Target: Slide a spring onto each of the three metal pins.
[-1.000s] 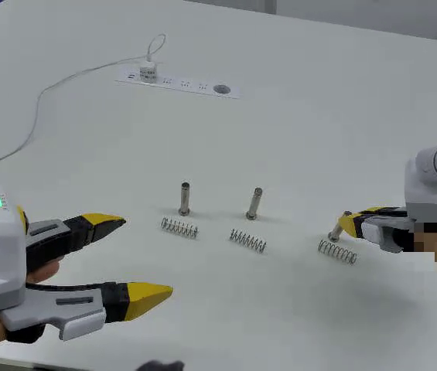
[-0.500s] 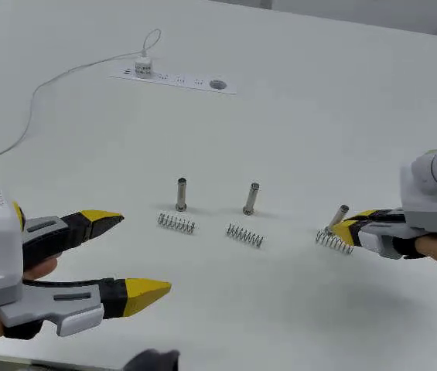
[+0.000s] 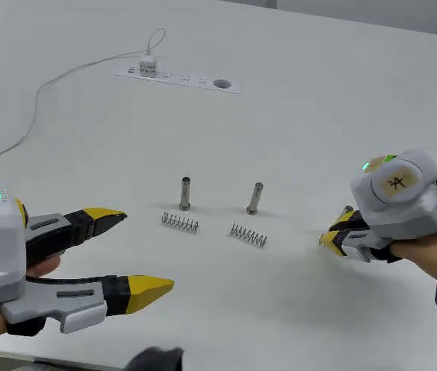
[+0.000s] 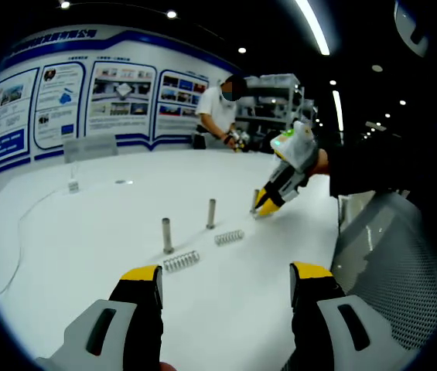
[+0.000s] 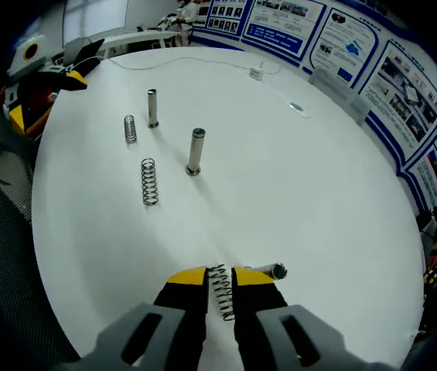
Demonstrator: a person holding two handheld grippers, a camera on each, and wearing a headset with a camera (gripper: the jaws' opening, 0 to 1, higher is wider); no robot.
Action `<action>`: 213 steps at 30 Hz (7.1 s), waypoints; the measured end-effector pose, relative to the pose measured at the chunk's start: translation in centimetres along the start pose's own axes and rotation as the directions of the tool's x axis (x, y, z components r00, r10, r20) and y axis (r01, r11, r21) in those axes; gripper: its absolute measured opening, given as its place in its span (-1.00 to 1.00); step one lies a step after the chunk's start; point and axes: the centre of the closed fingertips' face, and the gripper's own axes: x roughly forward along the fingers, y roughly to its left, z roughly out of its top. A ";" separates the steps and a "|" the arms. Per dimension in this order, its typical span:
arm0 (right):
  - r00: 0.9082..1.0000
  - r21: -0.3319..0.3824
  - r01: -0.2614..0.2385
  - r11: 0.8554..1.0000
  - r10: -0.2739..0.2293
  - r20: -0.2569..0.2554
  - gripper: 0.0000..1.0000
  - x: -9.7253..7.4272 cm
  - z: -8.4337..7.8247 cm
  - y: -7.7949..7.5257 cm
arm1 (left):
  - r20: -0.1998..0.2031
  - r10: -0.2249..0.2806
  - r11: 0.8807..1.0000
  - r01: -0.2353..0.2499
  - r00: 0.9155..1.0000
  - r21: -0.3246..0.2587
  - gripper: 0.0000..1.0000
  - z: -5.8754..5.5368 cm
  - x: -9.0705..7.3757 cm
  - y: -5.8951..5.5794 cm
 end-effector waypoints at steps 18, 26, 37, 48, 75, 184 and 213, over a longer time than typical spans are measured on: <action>0.993 0.011 -0.090 0.996 0.090 -0.077 -0.75 0.5 -1.0 1.7 | -0.002 0.001 1.000 -0.001 1.000 0.001 0.36 0.0 -0.1 0.0; 0.986 -0.100 -0.131 0.986 0.119 -0.121 -0.71 0.8 -0.7 1.7 | -0.009 -0.009 1.000 0.009 1.000 0.010 0.36 -0.1 0.0 -0.3; 0.963 -0.105 -0.206 0.973 0.182 -0.196 -0.76 1.0 -0.7 2.0 | -0.009 -0.018 1.000 0.018 1.000 0.016 0.35 0.0 0.0 -0.5; 0.984 -0.054 -0.154 0.987 0.148 -0.103 -0.76 -0.6 -0.1 1.9 | -0.020 -0.034 0.999 0.035 0.999 0.032 0.35 -0.2 0.2 -0.8; 0.993 0.130 -0.094 0.987 0.084 0.079 -0.76 -3.1 1.3 1.2 | -0.021 -0.043 0.998 0.044 0.999 0.036 0.36 -0.2 0.3 -0.9; 0.973 0.355 0.004 0.935 -0.085 0.213 -0.66 -5.3 0.4 -2.6 | -0.023 -0.036 0.999 0.037 0.999 0.025 0.36 -0.2 0.2 -0.8; 0.963 0.010 -0.187 0.982 0.182 0.197 -0.67 -0.5 8.9 5.6 | -0.019 -0.032 0.999 0.033 0.999 0.024 0.36 -0.2 0.2 -0.7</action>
